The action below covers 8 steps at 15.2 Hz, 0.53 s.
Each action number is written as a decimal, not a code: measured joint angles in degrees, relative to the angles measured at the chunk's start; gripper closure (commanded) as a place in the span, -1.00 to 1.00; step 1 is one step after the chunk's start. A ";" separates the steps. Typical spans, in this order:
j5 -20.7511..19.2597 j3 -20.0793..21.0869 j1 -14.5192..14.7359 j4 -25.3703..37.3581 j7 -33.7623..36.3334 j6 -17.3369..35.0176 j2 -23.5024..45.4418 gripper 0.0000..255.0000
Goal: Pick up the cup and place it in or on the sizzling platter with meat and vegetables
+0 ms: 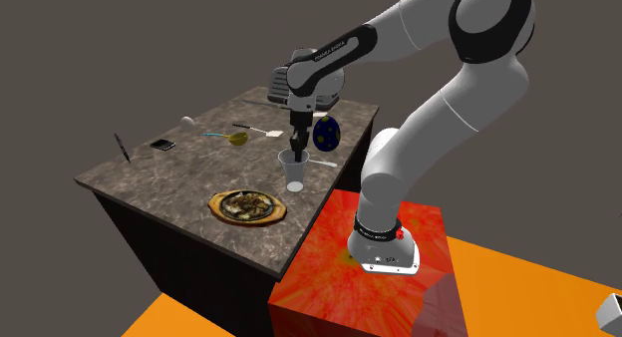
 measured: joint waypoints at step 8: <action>0.09 1.43 -0.37 2.35 1.20 -4.62 -2.43 1.00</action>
